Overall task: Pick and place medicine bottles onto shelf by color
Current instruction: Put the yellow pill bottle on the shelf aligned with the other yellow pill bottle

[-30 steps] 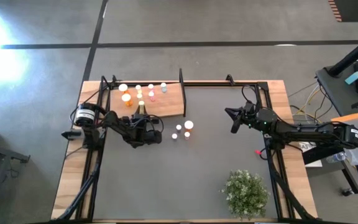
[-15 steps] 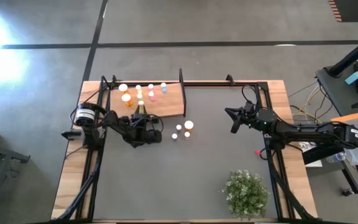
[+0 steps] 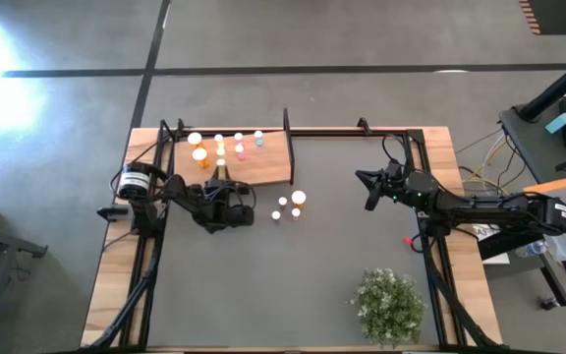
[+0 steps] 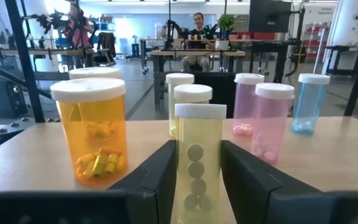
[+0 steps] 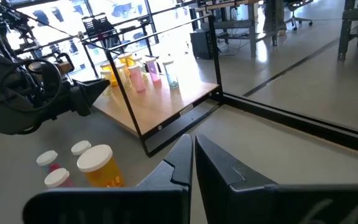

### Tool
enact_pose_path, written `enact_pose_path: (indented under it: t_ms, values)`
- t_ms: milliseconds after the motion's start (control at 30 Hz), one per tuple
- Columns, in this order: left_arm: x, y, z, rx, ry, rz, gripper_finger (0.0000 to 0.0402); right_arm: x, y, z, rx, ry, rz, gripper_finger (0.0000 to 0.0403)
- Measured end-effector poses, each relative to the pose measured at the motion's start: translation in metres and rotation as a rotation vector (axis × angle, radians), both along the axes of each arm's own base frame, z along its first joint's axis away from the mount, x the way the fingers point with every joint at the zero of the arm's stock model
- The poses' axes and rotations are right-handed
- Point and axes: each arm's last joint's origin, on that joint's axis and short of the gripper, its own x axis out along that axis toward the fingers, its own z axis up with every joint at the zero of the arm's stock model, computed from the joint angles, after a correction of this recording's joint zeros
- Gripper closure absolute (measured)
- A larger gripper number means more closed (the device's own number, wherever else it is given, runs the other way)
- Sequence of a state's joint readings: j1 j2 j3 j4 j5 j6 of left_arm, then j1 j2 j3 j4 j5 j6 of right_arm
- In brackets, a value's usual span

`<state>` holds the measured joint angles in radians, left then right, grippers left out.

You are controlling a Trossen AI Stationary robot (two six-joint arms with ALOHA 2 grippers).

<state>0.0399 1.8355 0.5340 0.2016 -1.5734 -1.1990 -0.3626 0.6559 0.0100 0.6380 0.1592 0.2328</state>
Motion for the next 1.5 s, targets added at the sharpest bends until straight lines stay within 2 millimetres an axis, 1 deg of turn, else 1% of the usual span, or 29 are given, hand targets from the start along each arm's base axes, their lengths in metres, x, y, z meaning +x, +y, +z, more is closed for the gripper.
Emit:
enact_pose_path:
  t_ms: [333, 600, 733, 900, 1000, 1200, 1367, 1500]
  values:
    - [-0.004, 0.000, -0.001, 0.000, -0.015, 0.000, 0.0251, 0.000, 0.000, 0.000, 0.000, 0.000, 0.001, 0.0394]
    - [-0.005, 0.000, 0.000, -0.001, -0.020, 0.000, 0.0246, 0.000, 0.000, 0.000, 0.000, 0.000, 0.000, 0.0394]
    - [-0.004, 0.000, 0.006, 0.000, -0.035, 0.000, 0.0246, 0.000, 0.000, 0.000, 0.000, 0.000, 0.000, 0.0394]
    - [-0.003, 0.000, 0.020, -0.009, 0.031, -0.004, 0.0246, 0.000, 0.000, 0.000, 0.000, 0.000, 0.001, 0.0394]
    - [-0.002, 0.000, 0.030, -0.063, 0.070, -0.044, 0.0246, 0.000, 0.000, 0.000, 0.001, 0.003, 0.000, 0.0394]
    - [-0.008, 0.004, 0.058, -0.213, 0.016, -0.175, 0.0246, 0.000, 0.000, -0.001, 0.002, 0.006, 0.000, 0.0394]
    - [-0.020, 0.010, 0.078, -0.314, -0.050, -0.231, 0.0246, 0.000, 0.000, -0.001, 0.002, 0.006, 0.000, 0.0394]
    - [-0.032, 0.017, 0.088, -0.413, -0.136, -0.246, 0.0246, 0.000, 0.000, -0.001, 0.002, 0.006, 0.000, 0.0394]
